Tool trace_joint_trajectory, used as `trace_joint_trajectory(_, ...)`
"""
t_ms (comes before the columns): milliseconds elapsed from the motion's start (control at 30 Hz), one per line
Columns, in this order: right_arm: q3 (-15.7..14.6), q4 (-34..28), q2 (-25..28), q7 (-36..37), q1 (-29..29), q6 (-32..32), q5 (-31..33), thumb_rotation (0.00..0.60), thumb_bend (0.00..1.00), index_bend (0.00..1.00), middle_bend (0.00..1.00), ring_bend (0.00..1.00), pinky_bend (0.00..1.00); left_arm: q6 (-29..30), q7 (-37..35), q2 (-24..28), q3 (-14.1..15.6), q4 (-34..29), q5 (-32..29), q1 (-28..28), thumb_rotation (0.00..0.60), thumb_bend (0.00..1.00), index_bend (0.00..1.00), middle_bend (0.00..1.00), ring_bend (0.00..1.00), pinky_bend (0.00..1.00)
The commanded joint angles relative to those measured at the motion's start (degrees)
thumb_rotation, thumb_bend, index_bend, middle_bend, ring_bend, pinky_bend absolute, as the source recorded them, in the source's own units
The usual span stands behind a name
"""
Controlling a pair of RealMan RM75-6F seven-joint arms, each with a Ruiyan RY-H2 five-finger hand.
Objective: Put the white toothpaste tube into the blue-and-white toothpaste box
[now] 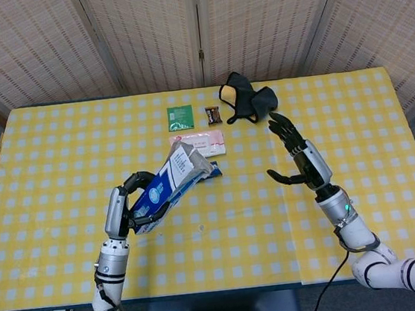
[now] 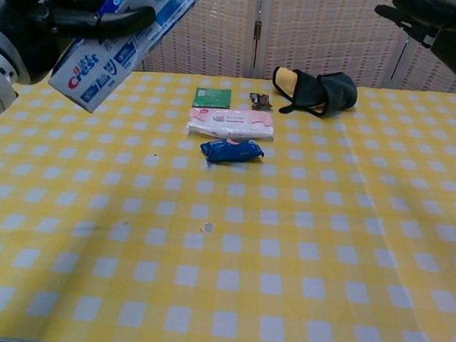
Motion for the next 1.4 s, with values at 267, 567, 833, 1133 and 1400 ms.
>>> trace_joint_trajectory(267,-6.9,-3.5,11.6,-6.0,-7.5,6.7,-5.8,0.6,0.29,0.0,0.0,0.0,0.0,3.4,-3.4,0.1,5.0,2.9,2.7,3.6,0.6,0.29,0.53,0.66,0.48,0.52)
trace_joint_trajectory(567,-12.4,-5.7,20.5,-20.1,-11.6,6.5,-8.5,0.6,0.29,0.0,0.0,0.0,0.0,3.4,-4.8,-0.3,11.6,8.8,6.6,5.7,0.6,0.29,0.53,0.66,0.47,0.5)
trace_joint_trajectory(833,-13.5,-3.9,21.9,-31.2,-17.0,6.0,-2.5,0.6,0.29,0.0,0.0,0.0,0.0,3.0,-5.8,0.7,15.2,13.3,8.6,7.0,0.6,0.29,0.53,0.66,0.47,0.5)
trace_joint_trajectory(1133,-13.7,-7.1,23.7,-39.2,-21.3,8.5,-0.7,0.6,0.29,0.0,0.0,0.0,0.0,0.2,-9.7,-1.6,18.4,26.3,8.1,8.4,0.6,0.29,0.53,0.66,0.47,0.49)
trace_joint_trajectory(1400,-12.7,-8.9,24.2,-43.7,-22.8,8.3,1.2,0.6,0.29,0.0,0.0,0.0,0.0,0.6,-15.9,-4.8,21.7,40.4,12.6,7.7,0.6,0.29,0.54,0.66,0.47,0.49)
